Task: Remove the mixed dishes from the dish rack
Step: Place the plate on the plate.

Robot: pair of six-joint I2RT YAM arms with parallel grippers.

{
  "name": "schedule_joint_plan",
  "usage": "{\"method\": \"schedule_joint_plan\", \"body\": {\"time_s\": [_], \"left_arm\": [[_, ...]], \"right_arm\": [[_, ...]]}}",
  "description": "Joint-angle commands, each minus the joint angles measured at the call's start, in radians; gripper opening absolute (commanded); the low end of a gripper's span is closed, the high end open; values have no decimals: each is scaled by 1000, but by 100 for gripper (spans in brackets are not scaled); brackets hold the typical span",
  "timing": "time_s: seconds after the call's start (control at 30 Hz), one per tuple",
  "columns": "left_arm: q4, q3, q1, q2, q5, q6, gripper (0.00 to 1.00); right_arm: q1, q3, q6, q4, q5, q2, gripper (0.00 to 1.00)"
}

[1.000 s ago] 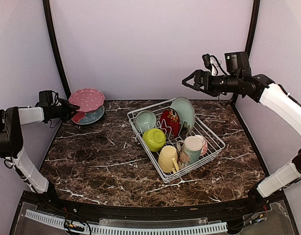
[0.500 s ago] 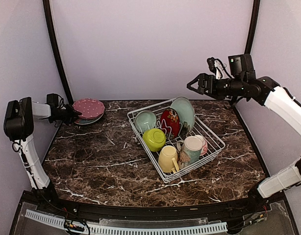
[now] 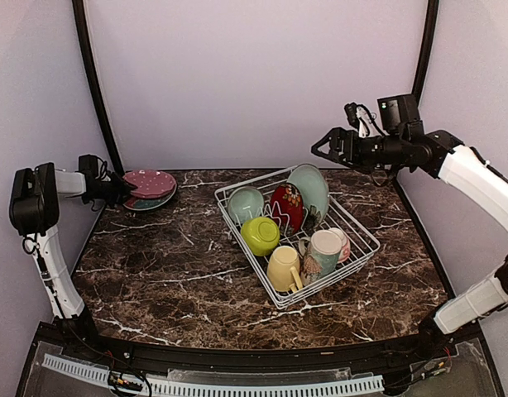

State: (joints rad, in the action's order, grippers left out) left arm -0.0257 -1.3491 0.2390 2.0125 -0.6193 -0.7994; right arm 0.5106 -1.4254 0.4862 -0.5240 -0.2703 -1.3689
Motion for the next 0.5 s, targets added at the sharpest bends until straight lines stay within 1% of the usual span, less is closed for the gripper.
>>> {"method": "schedule_joint_plan", "body": {"time_s": [0.0, 0.07, 0.23, 0.33, 0.4, 0.47], "left_arm": [[-14, -36, 10, -22, -22, 50, 34], [-25, -31, 11, -21, -17, 58, 36], [-103, -48, 11, -28, 19, 116, 47], [-137, -57, 11, -33, 42, 142, 51], [-152, -59, 11, -32, 56, 159, 58], [-178, -65, 11, -33, 81, 179, 63]], "right_arm": [[0, 2, 21, 44, -8, -12, 99], [0, 6, 26, 50, -13, -19, 99], [4, 5, 24, 45, -8, -36, 99], [10, 4, 7, 19, 32, -43, 99], [19, -5, -12, -11, 69, -60, 99], [29, -22, -30, -54, 110, -81, 99]]}}
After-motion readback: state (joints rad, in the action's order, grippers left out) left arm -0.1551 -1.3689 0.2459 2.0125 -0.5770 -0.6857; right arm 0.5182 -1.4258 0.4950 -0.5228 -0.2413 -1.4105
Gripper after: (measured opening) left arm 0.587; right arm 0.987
